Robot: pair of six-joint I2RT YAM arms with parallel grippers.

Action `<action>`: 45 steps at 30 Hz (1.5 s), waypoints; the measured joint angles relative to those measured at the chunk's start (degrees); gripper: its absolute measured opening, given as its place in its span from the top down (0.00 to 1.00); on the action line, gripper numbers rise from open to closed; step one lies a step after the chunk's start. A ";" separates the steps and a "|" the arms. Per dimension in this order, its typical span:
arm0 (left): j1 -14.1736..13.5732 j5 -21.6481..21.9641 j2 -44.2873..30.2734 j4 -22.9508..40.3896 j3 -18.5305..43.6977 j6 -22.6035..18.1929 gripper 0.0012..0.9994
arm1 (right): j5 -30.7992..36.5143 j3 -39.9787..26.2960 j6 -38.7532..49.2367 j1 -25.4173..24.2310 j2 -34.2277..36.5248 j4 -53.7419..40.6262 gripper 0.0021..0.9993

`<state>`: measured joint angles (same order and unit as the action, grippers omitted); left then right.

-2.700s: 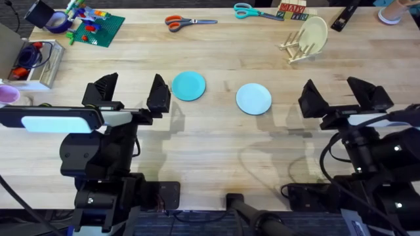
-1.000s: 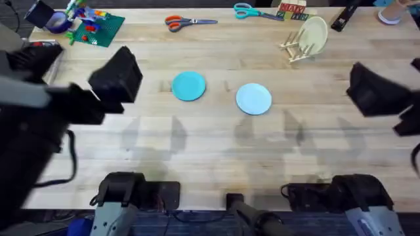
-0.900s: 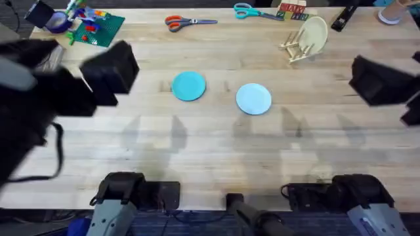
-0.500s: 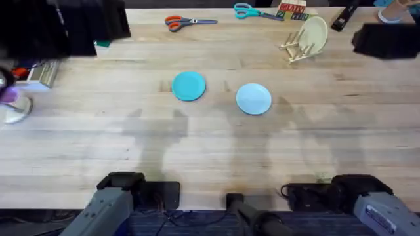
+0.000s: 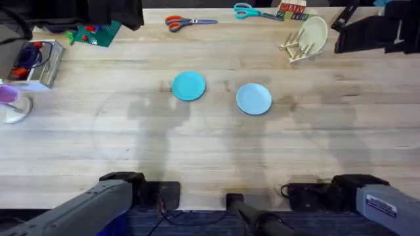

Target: Pick up the plates from the table one by one and place each into a slot on the dish rack.

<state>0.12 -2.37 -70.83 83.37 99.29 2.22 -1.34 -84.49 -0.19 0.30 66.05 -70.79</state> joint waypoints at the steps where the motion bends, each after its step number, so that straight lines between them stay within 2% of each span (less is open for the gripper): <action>1: 0.00 0.00 -0.07 -0.01 0.00 0.02 0.01 | 0.00 0.00 0.00 0.00 0.22 0.00 0.01; 3: 0.00 0.00 -0.04 0.00 0.00 0.02 0.00 | 0.00 0.00 0.00 0.00 0.23 -0.02 0.00; 4: 0.00 -0.09 -0.04 0.05 0.00 0.37 0.09 | 0.00 -0.02 0.00 0.00 0.19 -0.04 0.00; 8: 0.00 -0.40 -0.04 0.09 0.00 0.39 0.70 | 0.00 -0.11 0.00 0.00 0.19 -0.11 0.00; 9: 0.00 -0.53 -0.04 0.14 0.00 0.36 0.95 | 0.00 -0.11 0.00 0.00 0.19 0.00 0.00; 15: 0.00 -1.17 -0.04 0.73 0.00 0.41 0.96 | 0.00 -0.11 0.00 0.00 0.19 -0.02 0.00; 19: 0.00 -3.36 -0.04 1.37 0.01 0.41 0.96 | 0.00 -0.11 0.00 0.00 0.19 -0.01 0.00; 24: 0.00 -9.28 -0.04 2.47 0.02 0.41 0.96 | 0.00 -0.11 0.00 0.00 0.19 0.00 0.00; 30: 0.00 -18.46 -0.03 2.70 -0.86 0.44 0.96 | 0.00 -0.11 0.00 0.00 0.19 0.00 0.00; 35: 0.00 -23.21 -0.02 1.67 -5.56 0.48 0.96 | 0.00 -0.11 0.00 0.00 0.19 0.00 0.00; 39: -0.03 -26.55 -0.02 -2.10 -10.99 0.68 0.96 | 0.00 -0.11 0.00 0.00 0.19 0.00 0.00; 45: -2.55 -29.36 -0.04 -9.49 -19.43 1.66 0.96 | 0.00 -0.11 0.00 0.00 0.19 0.00 0.00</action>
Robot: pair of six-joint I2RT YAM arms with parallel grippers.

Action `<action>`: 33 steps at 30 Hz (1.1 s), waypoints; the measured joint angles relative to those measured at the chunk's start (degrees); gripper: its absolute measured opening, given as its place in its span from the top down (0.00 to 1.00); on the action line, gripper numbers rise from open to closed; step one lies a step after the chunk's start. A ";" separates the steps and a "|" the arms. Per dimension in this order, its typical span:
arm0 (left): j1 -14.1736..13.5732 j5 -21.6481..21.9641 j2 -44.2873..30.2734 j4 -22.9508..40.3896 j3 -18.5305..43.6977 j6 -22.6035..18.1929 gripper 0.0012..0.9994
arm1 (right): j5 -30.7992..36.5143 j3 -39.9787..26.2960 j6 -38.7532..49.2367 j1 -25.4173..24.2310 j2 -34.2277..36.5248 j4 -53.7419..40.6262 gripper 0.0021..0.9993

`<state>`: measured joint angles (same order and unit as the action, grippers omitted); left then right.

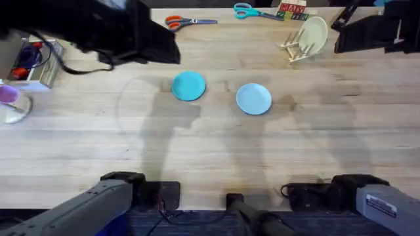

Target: Pick up the plates from the table one by one and place each into a slot on the dish rack.

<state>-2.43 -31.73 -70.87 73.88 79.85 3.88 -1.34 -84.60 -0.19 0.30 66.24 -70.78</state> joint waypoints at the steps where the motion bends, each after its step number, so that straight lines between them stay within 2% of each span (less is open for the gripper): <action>1: -0.80 -0.43 0.00 -1.66 -1.55 0.46 0.96 | 0.00 0.00 0.00 0.00 0.00 -0.02 0.00; 7: -6.06 -3.46 -0.01 -11.80 -9.09 3.56 0.96 | 0.00 0.00 0.00 0.00 0.00 -0.02 0.00; 12: -10.48 -4.61 -0.77 -17.42 -12.40 6.87 0.96 | 0.00 0.00 0.00 0.00 0.00 0.00 0.00; 20: -16.12 -4.85 -8.36 -22.47 -12.85 9.77 0.96 | 0.00 0.00 0.00 0.00 0.00 0.00 0.00; 33: -22.33 -5.17 -21.35 -29.41 -12.85 11.58 0.96 | 0.00 0.00 0.00 0.00 0.00 0.00 0.01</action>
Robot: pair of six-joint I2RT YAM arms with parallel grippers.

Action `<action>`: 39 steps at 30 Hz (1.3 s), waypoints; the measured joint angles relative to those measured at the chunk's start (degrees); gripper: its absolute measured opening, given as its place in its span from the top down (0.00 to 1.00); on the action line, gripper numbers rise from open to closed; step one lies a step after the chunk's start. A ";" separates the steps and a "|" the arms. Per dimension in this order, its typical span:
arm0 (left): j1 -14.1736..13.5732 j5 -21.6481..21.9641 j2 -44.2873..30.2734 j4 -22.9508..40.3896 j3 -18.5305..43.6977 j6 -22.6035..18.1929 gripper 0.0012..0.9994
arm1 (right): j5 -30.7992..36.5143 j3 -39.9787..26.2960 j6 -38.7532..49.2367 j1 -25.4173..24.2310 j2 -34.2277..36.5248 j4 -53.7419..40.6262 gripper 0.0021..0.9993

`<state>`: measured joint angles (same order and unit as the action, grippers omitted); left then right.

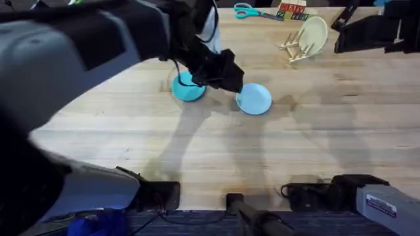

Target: Pick up the plates from the table one by one and place each into a slot on the dish rack.

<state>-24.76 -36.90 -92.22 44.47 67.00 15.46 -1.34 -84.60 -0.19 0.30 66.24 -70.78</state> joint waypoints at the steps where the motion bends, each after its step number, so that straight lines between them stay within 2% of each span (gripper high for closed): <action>1: -0.39 0.00 -1.06 -0.49 0.00 0.02 0.96 | 0.00 0.00 0.00 0.00 0.00 0.00 0.01; 7: -2.03 0.00 -6.15 -3.74 -0.02 0.45 0.96 | 0.00 0.00 -0.01 0.00 0.00 0.00 0.01; 23: -2.33 -0.90 -11.43 -11.52 -0.26 0.87 0.96 | 0.00 0.00 0.00 0.00 0.00 0.00 0.01; 39: -2.33 -1.01 -12.13 -12.63 -0.28 1.07 0.96 | 0.00 0.00 0.00 0.00 0.00 0.00 0.01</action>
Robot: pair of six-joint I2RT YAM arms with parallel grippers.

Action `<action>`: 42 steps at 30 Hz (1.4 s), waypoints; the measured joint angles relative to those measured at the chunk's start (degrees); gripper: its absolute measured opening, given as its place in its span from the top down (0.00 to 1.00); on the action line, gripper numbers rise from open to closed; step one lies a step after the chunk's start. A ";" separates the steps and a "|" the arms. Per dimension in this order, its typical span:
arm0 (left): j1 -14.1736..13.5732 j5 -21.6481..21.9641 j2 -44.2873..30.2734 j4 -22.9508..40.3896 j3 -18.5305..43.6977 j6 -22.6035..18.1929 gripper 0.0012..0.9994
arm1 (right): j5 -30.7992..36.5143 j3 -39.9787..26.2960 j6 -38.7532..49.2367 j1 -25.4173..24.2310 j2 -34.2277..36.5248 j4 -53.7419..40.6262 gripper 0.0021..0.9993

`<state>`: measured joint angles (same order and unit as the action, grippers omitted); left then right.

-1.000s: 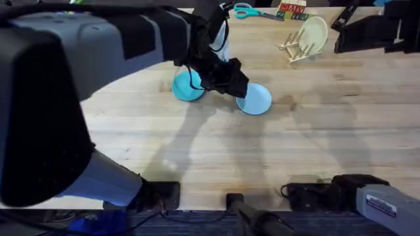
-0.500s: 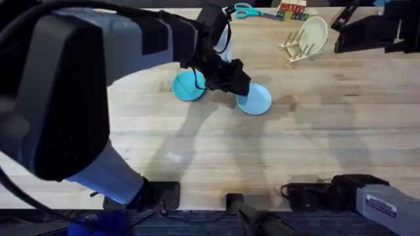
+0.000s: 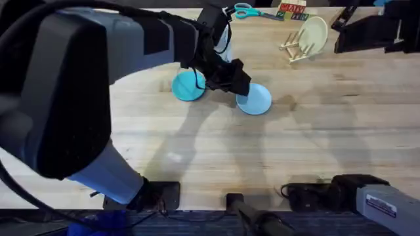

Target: Pick up the plates from the table one by one and place each into a slot on the dish rack.

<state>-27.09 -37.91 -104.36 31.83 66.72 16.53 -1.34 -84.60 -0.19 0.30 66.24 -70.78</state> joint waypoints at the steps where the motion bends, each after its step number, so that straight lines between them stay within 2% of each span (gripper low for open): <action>1: 0.00 0.02 0.00 0.00 0.00 0.00 0.96 | 0.00 0.00 0.00 0.00 0.00 0.00 0.01; 16: 0.02 0.25 -0.32 -0.81 0.01 0.00 0.96 | 0.00 0.00 0.00 0.00 0.00 0.00 0.00; 22: 0.61 0.10 -5.28 -3.24 0.02 0.04 0.96 | 0.00 0.00 -0.02 0.00 0.00 0.00 0.00; 30: 3.36 -7.35 -9.79 -4.70 1.22 0.44 0.96 | 0.00 0.00 -0.02 0.00 0.00 0.00 0.00; 31: 3.96 -9.67 -11.06 -4.89 1.66 0.48 0.96 | 0.00 0.00 -0.02 0.00 0.00 0.00 0.00; 42: 4.15 -10.80 -11.63 -5.29 1.77 0.48 0.96 | 0.00 0.00 -0.26 0.00 0.00 0.00 0.01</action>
<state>-22.94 -48.71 -115.98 26.54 68.49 17.02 -1.34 -84.60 -0.44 0.30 66.24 -70.78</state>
